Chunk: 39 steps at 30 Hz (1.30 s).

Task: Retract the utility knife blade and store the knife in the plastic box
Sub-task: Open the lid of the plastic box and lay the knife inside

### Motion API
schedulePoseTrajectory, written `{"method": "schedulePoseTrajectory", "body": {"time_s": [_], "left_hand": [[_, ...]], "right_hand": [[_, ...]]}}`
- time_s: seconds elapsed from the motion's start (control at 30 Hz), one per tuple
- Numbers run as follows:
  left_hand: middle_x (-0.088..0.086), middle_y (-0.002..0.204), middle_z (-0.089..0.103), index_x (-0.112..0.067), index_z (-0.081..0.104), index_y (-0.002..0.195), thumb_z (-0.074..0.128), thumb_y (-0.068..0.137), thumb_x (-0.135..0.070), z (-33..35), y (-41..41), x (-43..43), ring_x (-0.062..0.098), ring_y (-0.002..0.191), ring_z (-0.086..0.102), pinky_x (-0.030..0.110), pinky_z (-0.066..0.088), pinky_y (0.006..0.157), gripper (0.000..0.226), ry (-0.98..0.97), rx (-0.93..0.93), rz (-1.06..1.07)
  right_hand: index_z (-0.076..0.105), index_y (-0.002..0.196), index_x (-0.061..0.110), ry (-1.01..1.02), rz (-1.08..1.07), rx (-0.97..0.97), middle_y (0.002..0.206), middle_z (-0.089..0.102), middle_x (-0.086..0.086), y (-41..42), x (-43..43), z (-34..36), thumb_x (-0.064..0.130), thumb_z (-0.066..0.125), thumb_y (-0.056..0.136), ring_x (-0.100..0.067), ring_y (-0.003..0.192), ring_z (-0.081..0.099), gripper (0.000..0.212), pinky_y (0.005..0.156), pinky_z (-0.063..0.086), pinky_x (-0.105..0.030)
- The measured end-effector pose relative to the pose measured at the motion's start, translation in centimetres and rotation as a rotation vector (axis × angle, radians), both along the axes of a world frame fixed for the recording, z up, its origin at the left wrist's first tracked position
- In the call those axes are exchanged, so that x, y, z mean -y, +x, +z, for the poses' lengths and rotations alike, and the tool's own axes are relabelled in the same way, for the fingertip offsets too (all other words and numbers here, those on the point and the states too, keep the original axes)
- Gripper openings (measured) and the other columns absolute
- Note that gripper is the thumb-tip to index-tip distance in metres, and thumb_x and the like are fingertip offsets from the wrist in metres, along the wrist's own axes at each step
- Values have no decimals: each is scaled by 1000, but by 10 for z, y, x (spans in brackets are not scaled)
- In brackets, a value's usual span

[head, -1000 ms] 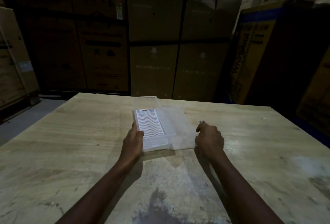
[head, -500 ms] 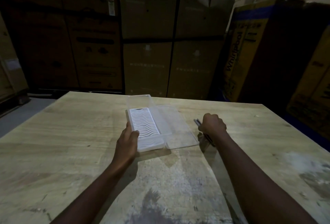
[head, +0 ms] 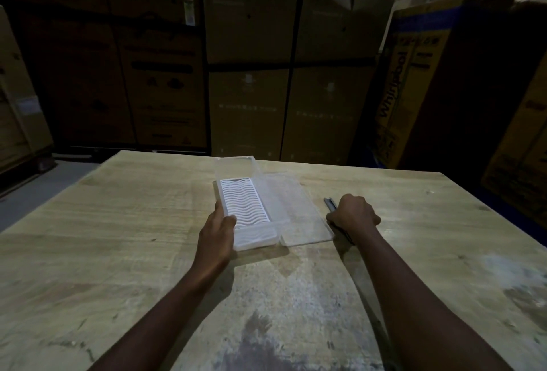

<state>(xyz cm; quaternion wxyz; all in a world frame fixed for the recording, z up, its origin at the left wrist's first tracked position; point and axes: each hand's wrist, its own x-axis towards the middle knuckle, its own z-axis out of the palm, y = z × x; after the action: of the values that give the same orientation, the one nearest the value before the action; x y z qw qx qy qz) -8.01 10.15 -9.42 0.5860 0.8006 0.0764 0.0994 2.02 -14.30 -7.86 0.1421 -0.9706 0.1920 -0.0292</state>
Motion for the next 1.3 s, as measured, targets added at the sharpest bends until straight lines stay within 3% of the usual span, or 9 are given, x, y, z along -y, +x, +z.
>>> {"method": "schedulePoseTrajectory", "body": {"time_s": [0.23,0.4,0.53,0.63,0.7,0.8,0.97,1.07,1.3], "left_hand": [[12,142,54,-23,32,151,32,86,-49,-7,1,4,31,121,55,48,45,104,70,-5,-53,1],[10,135,58,-28,38,146,30,78,-55,-10,3,5,31,117,57,53,45,102,73,0,-24,6],[11,147,49,-21,36,145,30,86,-48,-7,-3,12,33,128,51,54,43,107,65,45,-20,-34],[7,147,50,-26,39,144,32,88,-47,-4,-8,18,30,129,51,53,42,109,60,-23,4,-22],[7,137,59,-31,41,142,30,79,-58,-9,-4,20,28,118,58,55,46,102,70,-50,27,-7],[9,138,58,-30,35,147,27,72,-64,-15,3,24,30,120,58,56,45,102,82,-35,3,-12],[11,131,60,-27,41,142,33,92,-39,-2,-5,29,29,114,60,53,46,100,52,-2,30,-19],[11,138,56,-23,35,148,35,100,-29,0,-3,27,30,119,56,51,44,103,48,19,22,-4],[9,147,48,-23,30,151,23,82,-53,5,4,12,28,126,52,52,42,106,76,80,42,-9]], "right_hand": [[60,100,13,77,21,130,97,59,-9,-4,-18,9,42,71,79,-31,97,56,37,79,40,-39],[59,94,14,125,122,252,103,64,-11,-3,-60,45,44,70,77,-32,97,57,36,82,43,-41],[59,102,15,124,200,270,112,61,-12,-7,-97,64,43,71,78,-33,107,52,38,87,40,-44],[60,107,15,107,246,252,119,60,-13,-12,-116,69,41,70,79,-34,116,46,39,89,38,-46],[59,112,16,74,268,234,123,59,-13,-14,-125,68,41,70,80,-35,120,43,43,91,36,-47],[58,115,16,22,295,190,125,58,-12,-16,-132,58,38,69,80,-36,121,41,43,91,34,-48],[56,121,17,-65,324,96,127,58,-13,-14,-142,35,35,66,81,-39,124,39,44,99,33,-59],[55,122,18,-110,334,65,126,59,-13,-11,-146,30,36,63,82,-40,125,39,44,100,29,-64],[53,125,20,-187,368,14,127,57,-11,-8,-166,34,34,63,81,-41,126,36,47,101,25,-67]]}}
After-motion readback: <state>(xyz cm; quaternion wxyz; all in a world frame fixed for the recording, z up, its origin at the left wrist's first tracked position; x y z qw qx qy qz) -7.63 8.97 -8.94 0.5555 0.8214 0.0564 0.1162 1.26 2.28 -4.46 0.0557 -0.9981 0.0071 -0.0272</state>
